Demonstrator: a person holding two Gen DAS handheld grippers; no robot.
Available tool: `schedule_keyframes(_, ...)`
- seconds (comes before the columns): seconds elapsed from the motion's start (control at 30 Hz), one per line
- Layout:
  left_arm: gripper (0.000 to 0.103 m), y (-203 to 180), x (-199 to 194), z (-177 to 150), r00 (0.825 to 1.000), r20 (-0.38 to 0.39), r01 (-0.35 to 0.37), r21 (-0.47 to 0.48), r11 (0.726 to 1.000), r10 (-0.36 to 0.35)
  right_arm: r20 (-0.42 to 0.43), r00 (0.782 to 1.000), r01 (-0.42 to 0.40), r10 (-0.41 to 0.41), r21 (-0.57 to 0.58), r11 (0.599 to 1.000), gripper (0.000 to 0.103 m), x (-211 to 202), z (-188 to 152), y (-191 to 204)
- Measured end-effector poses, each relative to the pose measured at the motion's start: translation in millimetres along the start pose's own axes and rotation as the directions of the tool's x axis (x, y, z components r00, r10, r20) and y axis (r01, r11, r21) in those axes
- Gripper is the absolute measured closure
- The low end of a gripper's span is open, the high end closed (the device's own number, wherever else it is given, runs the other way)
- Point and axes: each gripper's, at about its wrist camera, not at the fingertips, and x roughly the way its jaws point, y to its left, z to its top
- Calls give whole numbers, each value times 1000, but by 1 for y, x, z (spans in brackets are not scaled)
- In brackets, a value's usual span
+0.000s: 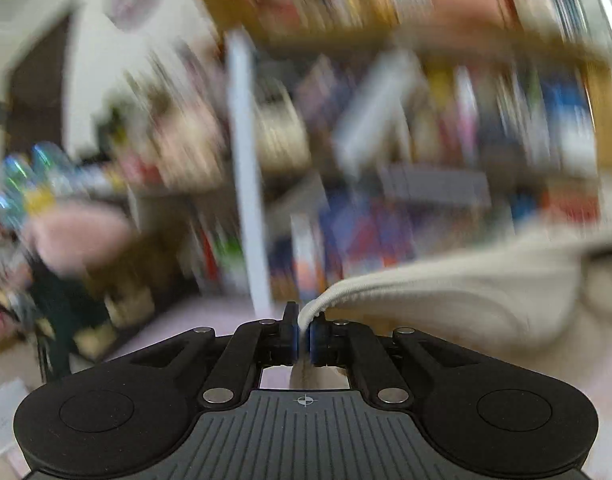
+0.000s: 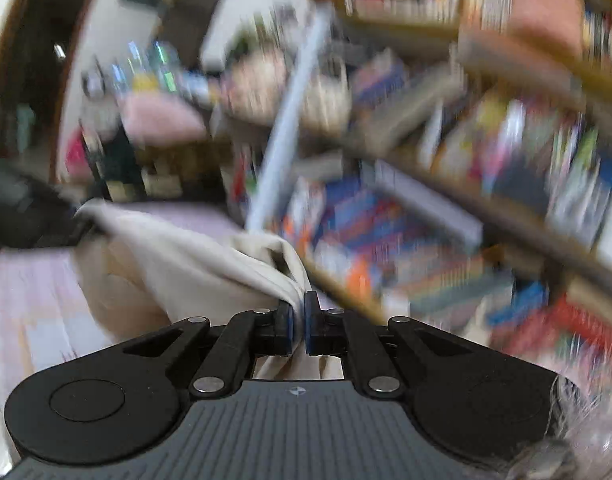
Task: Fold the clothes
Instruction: 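Lift the T-shirt high with both grippers to shake it out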
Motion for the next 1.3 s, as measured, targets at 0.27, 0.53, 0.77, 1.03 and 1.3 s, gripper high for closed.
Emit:
schedule_keyframes(0.27, 99, 12, -76, 136, 814, 581, 23, -58, 998, 15, 553, 832, -38, 33, -2, 999, 99, -114, 100, -14)
schedule_keyframes(0.53, 99, 11, -4, 146, 861, 474, 215, -16, 976, -182, 679, 732, -21, -60, 111, 994, 99, -146, 130, -36)
schedule_keyframes(0.77, 94, -10, 188, 8, 936, -213, 292, 24, 956, -280, 159, 974, 101, -160, 326, 940, 99, -5, 55, -64)
schedule_keyframes(1.03, 60, -33, 258, -111, 712, -652, 425, 107, 899, -259, -445, 881, 307, -157, 289, 907, 98, 168, -76, -61)
schedule_keyframes(1.3, 19, 23, 206, -90, 793, -536, 410, 118, 904, -290, -487, 853, 396, -189, 365, 843, 66, 153, -88, -66)
